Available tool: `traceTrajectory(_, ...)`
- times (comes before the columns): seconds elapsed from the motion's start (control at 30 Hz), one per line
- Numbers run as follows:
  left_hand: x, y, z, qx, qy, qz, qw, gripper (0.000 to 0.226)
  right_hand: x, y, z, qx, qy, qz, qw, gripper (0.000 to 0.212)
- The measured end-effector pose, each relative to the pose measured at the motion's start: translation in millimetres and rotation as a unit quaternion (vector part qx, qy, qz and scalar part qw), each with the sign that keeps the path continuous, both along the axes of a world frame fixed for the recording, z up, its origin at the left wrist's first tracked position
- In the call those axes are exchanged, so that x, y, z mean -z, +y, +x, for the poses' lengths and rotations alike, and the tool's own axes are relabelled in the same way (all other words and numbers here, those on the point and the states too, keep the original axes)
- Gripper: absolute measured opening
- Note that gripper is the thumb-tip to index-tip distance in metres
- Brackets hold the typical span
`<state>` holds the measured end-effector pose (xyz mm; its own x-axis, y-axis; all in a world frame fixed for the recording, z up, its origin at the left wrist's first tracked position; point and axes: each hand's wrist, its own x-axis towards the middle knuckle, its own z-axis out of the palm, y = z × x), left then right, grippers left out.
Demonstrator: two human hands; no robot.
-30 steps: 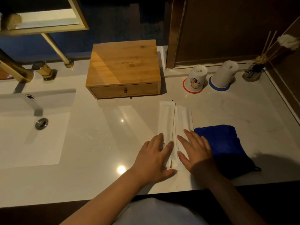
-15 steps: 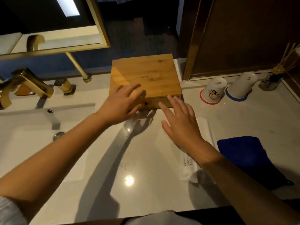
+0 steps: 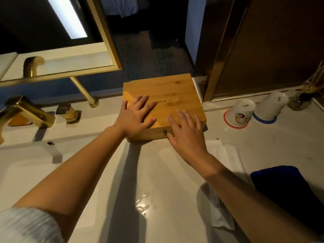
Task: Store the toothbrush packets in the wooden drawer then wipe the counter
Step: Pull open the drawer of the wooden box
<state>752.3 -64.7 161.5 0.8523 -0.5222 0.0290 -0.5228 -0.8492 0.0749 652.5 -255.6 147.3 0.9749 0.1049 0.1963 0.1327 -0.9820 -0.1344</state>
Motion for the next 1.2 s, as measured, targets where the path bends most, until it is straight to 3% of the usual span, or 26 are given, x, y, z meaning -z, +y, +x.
traceTrajectory(0.13, 2.6, 0.8, 3.3, 0.0, 0.001, -0.002, 1.0, 0.064, 14.1, 7.1, -23.5, 0.019, -0.076, 0.058, 0.995, 0.041)
traceTrajectory(0.23, 5.8, 2.3, 5.8, 0.006, 0.0, 0.0, 1.0, 0.065, 28.9, 20.1, -38.5, 0.065, -0.075, 0.122, 0.987, 0.028)
traceTrajectory(0.37, 6.5, 2.9, 8.2, 0.016, 0.016, -0.002, 1.0, 0.067, 34.9, 43.6, -26.3, 0.217, -0.002, 0.269, 0.938, 0.027)
traceTrajectory(0.57, 5.6, 2.6, 8.5, 0.019, 0.021, -0.003, 1.0, 0.067, 36.1, 73.1, -8.1, 0.332, -0.035, 0.312, 0.889, 0.018)
traceTrajectory(0.7, 5.7, 1.5, 10.1, 0.02, 0.027, -0.003, 0.999, 0.063, 34.0, 75.9, -4.9, 0.331, -0.056, 0.372, 0.865, 0.013)
traceTrajectory(0.9, 4.0, 0.8, 13.0, 0.021, 0.043, 0.003, 0.999, 0.063, 32.5, 70.1, -16.4, 0.276, -0.067, 0.416, 0.864, 0.019)
traceTrajectory(1.1, 2.6, 0.7, 13.6, 0.018, 0.058, 0.01, 0.998, 0.063, 47.3, 67.4, -52.8, 0.286, -0.032, 0.455, 0.843, 0.02)
traceTrajectory(1.2, 0.8, 0.5, 14.4, 0.017, 0.07, 0.017, 0.997, 0.064, 46.4, 64.8, -74.3, 0.246, -0.085, 0.417, 0.871, 0.017)
